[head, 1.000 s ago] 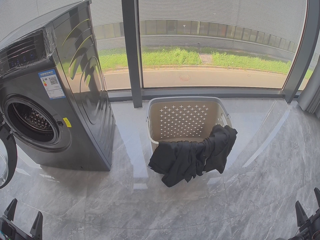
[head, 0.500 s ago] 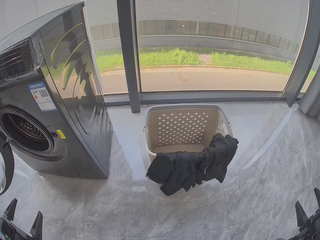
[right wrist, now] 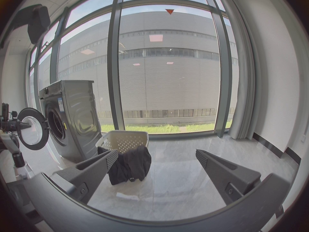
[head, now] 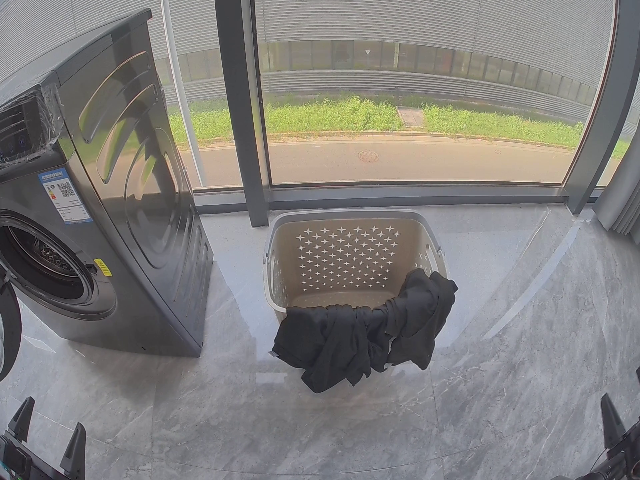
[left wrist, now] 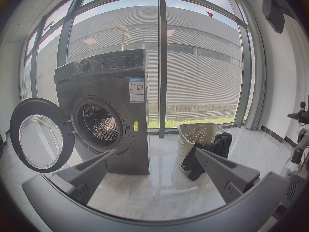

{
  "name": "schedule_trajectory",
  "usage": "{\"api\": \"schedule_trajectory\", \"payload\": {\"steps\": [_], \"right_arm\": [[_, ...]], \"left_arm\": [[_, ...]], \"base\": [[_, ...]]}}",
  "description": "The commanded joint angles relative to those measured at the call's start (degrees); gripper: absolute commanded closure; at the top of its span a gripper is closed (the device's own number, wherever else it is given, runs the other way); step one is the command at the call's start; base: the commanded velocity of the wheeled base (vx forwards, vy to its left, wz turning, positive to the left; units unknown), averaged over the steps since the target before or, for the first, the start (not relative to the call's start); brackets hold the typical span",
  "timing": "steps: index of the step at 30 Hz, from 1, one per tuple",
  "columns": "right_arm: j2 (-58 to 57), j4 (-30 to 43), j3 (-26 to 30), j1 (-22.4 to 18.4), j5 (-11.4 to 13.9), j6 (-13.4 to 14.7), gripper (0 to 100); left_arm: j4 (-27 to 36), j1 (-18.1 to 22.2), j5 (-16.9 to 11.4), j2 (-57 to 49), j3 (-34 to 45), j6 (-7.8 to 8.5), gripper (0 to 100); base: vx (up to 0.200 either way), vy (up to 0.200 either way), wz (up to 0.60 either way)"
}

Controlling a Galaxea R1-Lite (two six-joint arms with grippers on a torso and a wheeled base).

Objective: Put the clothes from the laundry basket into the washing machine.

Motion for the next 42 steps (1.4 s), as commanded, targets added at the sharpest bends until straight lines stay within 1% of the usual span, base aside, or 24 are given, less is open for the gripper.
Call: {"api": "schedule_trajectory", "payload": {"steps": [1,2,4,5,6,8,11,13,15,20,22,25,26,28,30,31,32,36,41,42], "right_arm": [[2.5,4.24,-9.19,1.39,1.84,0.02,0],[4.26,6.26,-9.54,2.18,2.46,0.46,0],[5.93,7.76,-9.1,3.32,3.69,1.25,0],[9.18,8.64,-7.52,5.17,5.88,2.74,0],[11.64,8.2,-6.47,6.22,6.67,3.45,0],[16.48,7.41,-5.68,7.36,6.85,4.24,0],[25.18,4.16,-5.5,7.63,7.11,5.11,0],[30.45,0.99,-5.5,7.63,7.2,6.35,0],[35.55,-3.05,-5.41,7.63,7.2,7.22,0],[46.71,-11.05,-5.5,7.63,7.11,7.58,0],[48.64,-12.1,-5.59,7.72,7.11,7.75,0],[57.08,-17.29,-5.59,7.72,7.11,7.84,0],[57.08,-17.29,-5.59,7.72,7.11,7.84,0],[63.76,-21.33,-5.5,7.72,7.11,7.93,0],[67.45,-24.15,-5.41,7.8,7.11,7.93,0],[67.72,-24.41,-5.32,7.8,7.11,7.93,0],[71.06,-26.87,-4.97,7.89,7.11,7.84,0],[77.03,-30.3,-4.36,9.12,7.03,7.84,0],[81.51,-32.32,-4.36,10.0,7.11,7.93,0],[83.36,-33.99,-4.53,10.18,7.03,7.93,0]], "left_arm": [[0.03,-0.02,-0.07,-1.01,0.92,0.33,0],[-0.06,-0.02,-0.07,-1.01,0.84,0.33,0],[0.03,-0.02,0.02,-1.01,0.92,0.42,0],[0.03,-0.02,0.02,-1.01,0.92,0.33,0],[0.03,-0.02,0.02,-1.01,0.92,0.33,0],[-0.06,-0.02,0.02,-1.01,0.92,0.24,0],[-0.06,-0.02,0.02,-1.01,0.92,0.24,0],[-0.06,-0.02,0.02,-1.01,0.92,0.24,0],[-0.06,-0.02,0.02,-1.01,0.92,0.33,0],[-0.06,-0.02,0.02,-1.01,0.92,0.24,0],[-0.06,-0.02,-0.07,-1.01,0.92,0.15,0],[-0.06,-0.02,0.02,-1.01,0.92,0.15,0],[-0.06,-0.02,0.02,-1.01,0.92,0.15,0],[-0.06,-0.02,-0.07,-1.01,0.92,0.07,0],[-0.06,-0.02,-0.07,-1.01,0.92,-0.02,0],[-0.06,-0.02,-0.07,-1.01,0.92,-0.02,0],[-0.06,-0.02,-0.07,-1.01,0.92,-0.2,0],[-0.06,-0.02,0.02,-1.01,0.92,-0.2,0],[0.03,-0.02,-0.07,-1.01,0.92,-0.11,0],[0.03,-0.02,-0.07,-1.01,0.92,-0.02,0]], "base": [[0.0,0.0,0.0],[0.0,0.0,0.0],[0.0,0.0,0.0],[0.2,0.0,0.0],[0.2,0.0,0.0],[0.2,0.0,0.0],[0.2,0.0,0.0],[0.2,0.0,0.0],[0.0,0.0,0.0],[0.0,0.0,0.0],[0.0,0.0,0.0],[0.0,0.0,0.0],[0.2,0.0,0.0],[0.2,0.0,0.0],[0.2,0.0,0.0],[0.2,0.0,0.0],[0.0,0.0,0.0],[0.0,0.0,0.0],[0.0,0.0,0.0],[0.0,0.0,0.0]]}}
